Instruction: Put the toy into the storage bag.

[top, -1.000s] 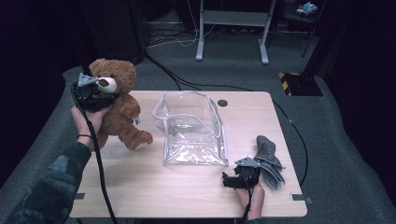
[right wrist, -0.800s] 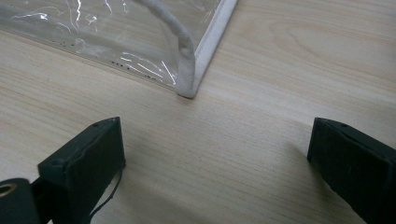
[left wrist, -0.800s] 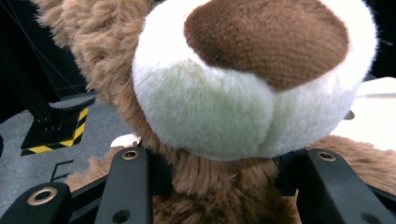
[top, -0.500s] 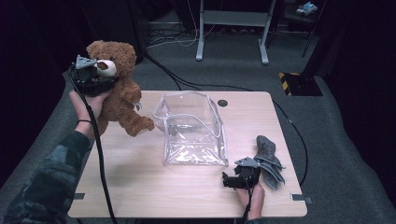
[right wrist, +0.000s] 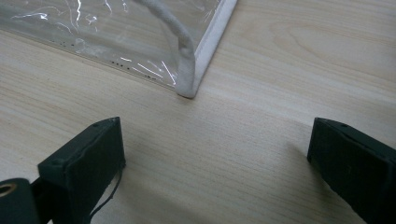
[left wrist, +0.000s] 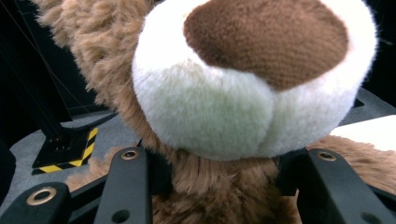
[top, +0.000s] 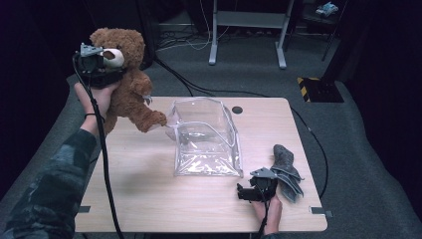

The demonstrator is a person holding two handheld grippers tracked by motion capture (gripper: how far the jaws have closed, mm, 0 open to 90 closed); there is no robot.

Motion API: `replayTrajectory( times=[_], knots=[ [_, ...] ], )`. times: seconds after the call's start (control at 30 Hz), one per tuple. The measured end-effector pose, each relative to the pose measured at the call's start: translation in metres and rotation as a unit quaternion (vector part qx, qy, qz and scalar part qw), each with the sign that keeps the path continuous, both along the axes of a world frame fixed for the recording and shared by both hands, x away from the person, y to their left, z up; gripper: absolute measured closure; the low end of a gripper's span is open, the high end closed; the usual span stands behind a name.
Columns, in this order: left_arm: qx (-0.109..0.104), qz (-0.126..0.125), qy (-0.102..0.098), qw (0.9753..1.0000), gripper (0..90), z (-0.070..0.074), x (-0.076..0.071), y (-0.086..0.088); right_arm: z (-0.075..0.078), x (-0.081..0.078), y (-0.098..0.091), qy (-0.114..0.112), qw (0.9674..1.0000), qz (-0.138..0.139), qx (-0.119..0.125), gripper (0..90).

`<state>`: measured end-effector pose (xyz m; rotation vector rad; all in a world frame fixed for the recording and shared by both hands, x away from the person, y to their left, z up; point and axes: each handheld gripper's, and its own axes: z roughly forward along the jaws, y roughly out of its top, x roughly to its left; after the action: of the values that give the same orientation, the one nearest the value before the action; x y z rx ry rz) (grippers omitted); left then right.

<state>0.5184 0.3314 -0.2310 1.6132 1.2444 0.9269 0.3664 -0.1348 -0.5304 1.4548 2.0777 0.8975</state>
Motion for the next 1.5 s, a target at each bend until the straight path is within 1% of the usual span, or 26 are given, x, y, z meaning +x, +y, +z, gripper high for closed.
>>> replayTrajectory(
  times=[0.13,0.17,0.23,0.4,0.6,0.9,1.07,1.3,1.33,1.5],
  knots=[
    [0.000,-0.001,-0.006,1.0000,53.2,0.007,0.003,-0.006,0.000,0.000,0.000,0.000,1.0000,0.000,0.000,3.2],
    [-0.002,-0.002,-0.008,1.0000,53.1,0.009,0.004,-0.008,0.000,0.000,0.000,0.000,1.0000,0.000,0.000,3.2],
    [0.001,-0.004,-0.009,1.0000,53.2,0.012,0.005,-0.012,0.000,0.000,0.000,0.000,1.0000,0.000,0.000,3.2],
    [0.001,-0.010,-0.017,0.9998,53.1,0.021,0.007,-0.023,0.000,0.000,0.000,0.000,1.0000,0.001,0.000,3.2],
    [0.001,-0.019,-0.019,0.9996,53.0,0.025,0.012,-0.039,0.000,0.000,0.000,0.000,1.0000,0.001,0.000,3.2],
    [0.000,-0.036,-0.016,0.9992,52.9,0.024,0.021,-0.067,0.000,0.000,0.000,0.000,1.0000,0.001,0.000,3.2],
    [-0.007,-0.044,-0.017,0.9989,52.8,0.023,0.025,-0.081,0.000,0.000,0.000,0.001,1.0000,0.002,0.000,3.3],
    [-0.003,-0.058,-0.016,0.9982,52.6,0.019,0.030,-0.105,0.000,0.000,0.000,0.001,1.0000,0.003,0.000,3.3],
    [0.000,-0.062,-0.014,0.9980,52.6,0.019,0.031,-0.108,0.000,0.000,0.000,0.001,1.0000,0.003,0.000,3.2],
    [-0.003,-0.075,-0.015,0.9971,52.5,0.015,0.034,-0.126,0.000,0.000,0.000,0.001,1.0000,0.003,0.000,3.3]
  ],
)
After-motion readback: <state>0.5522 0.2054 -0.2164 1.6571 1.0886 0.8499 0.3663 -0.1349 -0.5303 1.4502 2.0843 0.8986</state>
